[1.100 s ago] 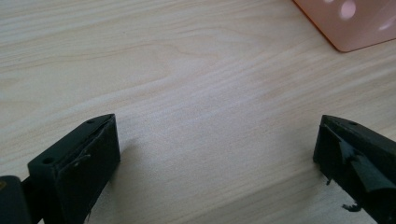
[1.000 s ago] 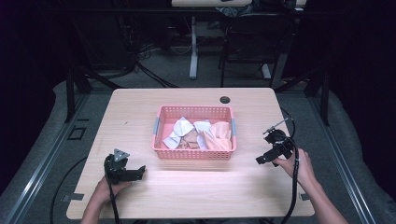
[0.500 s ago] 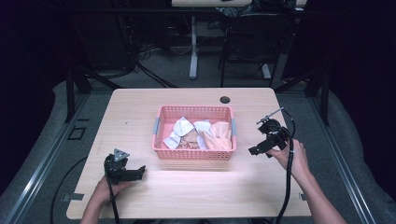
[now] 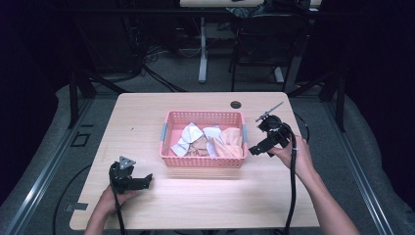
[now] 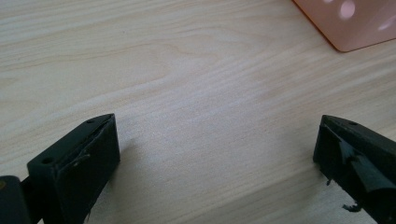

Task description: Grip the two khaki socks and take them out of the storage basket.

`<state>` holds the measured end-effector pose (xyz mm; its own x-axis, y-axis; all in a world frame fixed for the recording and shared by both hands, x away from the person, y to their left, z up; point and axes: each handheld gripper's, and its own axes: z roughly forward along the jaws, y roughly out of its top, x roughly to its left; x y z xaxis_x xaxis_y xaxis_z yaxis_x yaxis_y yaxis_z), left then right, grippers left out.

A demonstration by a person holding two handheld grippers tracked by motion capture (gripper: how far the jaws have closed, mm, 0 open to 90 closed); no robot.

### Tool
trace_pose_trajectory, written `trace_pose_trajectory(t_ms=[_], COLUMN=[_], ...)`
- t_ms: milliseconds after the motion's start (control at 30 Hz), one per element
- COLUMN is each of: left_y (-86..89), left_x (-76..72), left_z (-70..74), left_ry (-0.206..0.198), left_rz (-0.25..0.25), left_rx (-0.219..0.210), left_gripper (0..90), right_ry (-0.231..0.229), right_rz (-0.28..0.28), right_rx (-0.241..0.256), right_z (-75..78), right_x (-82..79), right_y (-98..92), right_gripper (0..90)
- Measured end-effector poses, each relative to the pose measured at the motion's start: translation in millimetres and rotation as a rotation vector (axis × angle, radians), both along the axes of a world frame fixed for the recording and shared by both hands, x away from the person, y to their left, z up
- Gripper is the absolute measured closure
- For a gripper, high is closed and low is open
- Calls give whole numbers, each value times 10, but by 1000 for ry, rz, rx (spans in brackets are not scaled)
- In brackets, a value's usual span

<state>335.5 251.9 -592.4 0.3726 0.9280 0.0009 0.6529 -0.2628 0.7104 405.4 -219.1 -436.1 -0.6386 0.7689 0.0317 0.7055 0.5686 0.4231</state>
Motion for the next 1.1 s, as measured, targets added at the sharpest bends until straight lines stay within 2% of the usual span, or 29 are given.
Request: trace_pose_trajectory(t_ms=[133, 167, 267, 333, 367, 400, 467, 500, 633, 733, 800, 900, 933, 967, 1000, 1067, 1100], left_y=[-1, -1, -1, -1, -1, 0, -1, 0, -1, -3, -2, -1, -2, -2, -2, -3, -3], left_x=[-1, -1, -2, -1, -1, -1, -1, -1, -2, -2, -2, -3, -3, -4, -4, -4, -4], left_z=[-1, -1, 0, -1, -1, 0, -1, 0, -1, -2, -1, -1, -1, -1, -1, -1, -1], left_ry=[0, -1, 0, -1, -1, 0, -1, 0, -1, -3, -2, -1, -1, -1, -1, -1, -1], left_rz=[1, 2, 1, 2, 2, 1, 2, 1, 3, 5, 3, 3, 4, 4, 4, 5, 5], left_rx=[-1, -1, -1, 0, 0, 0, 0, 0, 0, -2, 0, 0, -2, -2, -2, -2, -2], left_gripper=[4, 4, 4, 4, 4, 4, 4, 4, 4, 4, 4, 4, 4, 4, 4, 4, 4], right_ry=[10, 10, -1, 22, 20, 29, 34, 32, 25, 25, 21, 23, 29, 44, 44, 73, 73], right_rz=[32, 32, 46, 59, 51, 60, 63, 64, 80, 84, 93, 87, 88, 82, 82, 103, 103], right_rx=[13, 13, 28, 24, 44, 27, 28, 48, 53, 50, 52, 58, 60, 69, 69, 43, 43], right_z=[29, 29, 30, 13, -11, -9, -14, -29, -47, -68, -86, -111, -126, -174, -174, -242, -242], right_x=[105, 105, 171, 218, 236, 262, 283, 312, 352, 370, 385, 399, 409, 420, 420, 440, 440], right_y=[194, 194, 352, 411, 441, 460, 484, 537, 652, 730, 770, 808, 825, 870, 870, 931, 931], right_gripper=[0, 0, 0, 0, 0, 0, 0, 0, 0, 51, 134, 149, 167, 240, 240, 315, 315])
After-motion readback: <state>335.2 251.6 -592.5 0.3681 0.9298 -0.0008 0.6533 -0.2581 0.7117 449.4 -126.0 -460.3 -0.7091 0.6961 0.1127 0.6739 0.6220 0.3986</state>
